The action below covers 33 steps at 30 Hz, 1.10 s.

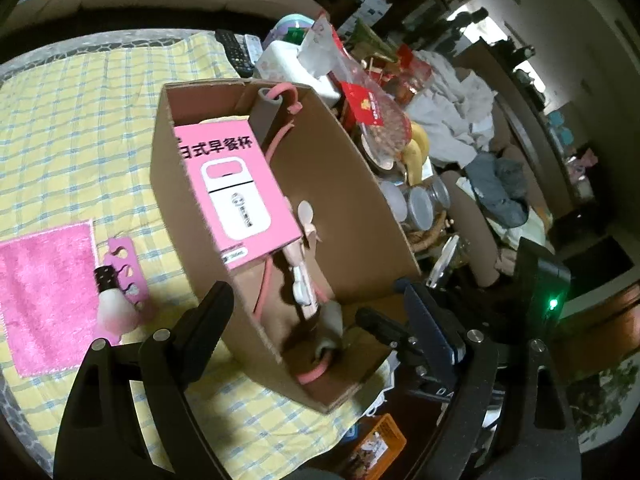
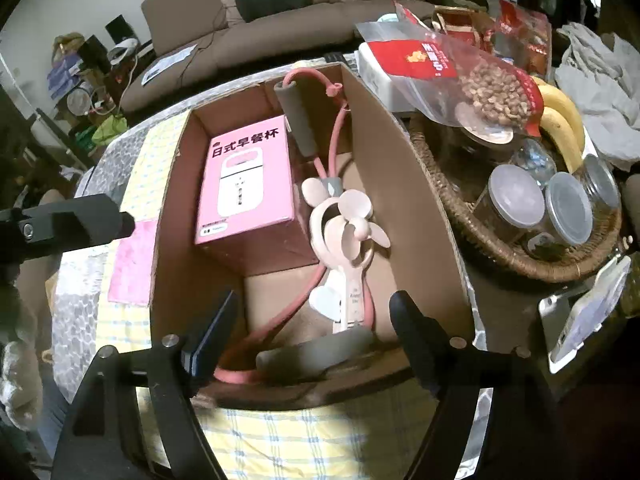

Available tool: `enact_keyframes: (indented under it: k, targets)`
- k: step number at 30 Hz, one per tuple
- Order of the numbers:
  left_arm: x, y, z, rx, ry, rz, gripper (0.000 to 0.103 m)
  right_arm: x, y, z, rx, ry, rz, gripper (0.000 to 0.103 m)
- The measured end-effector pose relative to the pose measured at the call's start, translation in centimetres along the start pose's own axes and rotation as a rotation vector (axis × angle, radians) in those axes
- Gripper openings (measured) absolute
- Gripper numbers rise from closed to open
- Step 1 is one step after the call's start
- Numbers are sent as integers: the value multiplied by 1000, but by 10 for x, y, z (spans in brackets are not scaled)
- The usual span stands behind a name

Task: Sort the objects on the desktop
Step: 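Lower the fan into the box, open the right gripper and withdraw, then grasp the pink makeup brush handle with the right gripper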

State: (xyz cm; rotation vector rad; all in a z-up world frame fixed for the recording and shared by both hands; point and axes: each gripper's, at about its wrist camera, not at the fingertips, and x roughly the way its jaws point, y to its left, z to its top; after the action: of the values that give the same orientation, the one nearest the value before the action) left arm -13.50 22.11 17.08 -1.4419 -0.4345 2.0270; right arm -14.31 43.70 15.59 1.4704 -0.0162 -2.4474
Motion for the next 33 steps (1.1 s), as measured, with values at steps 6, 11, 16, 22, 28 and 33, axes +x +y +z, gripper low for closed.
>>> enact_keyframes:
  k: [6, 11, 16, 22, 28, 33]
  targets:
    - [-22, 13, -15, -7, -9, -12, 95, -6, 10, -8, 13, -10, 5, 82]
    - [-38, 26, -27, -14, -25, -10, 101, -10, 24, -12, 5, -11, 18, 84]
    - [-53, 47, -40, -57, -30, -34, 103, -9, 41, -18, -6, -9, 79, 98]
    - [-88, 77, -57, -42, -70, 22, 103, -13, 62, -24, 35, -34, 152, 102]
    - [-122, 116, -75, -48, -103, 102, 103, -15, 97, -28, 25, -62, 195, 102]
    - [-136, 152, -96, -91, -109, 133, 103, -11, 132, -33, -5, -78, 229, 102]
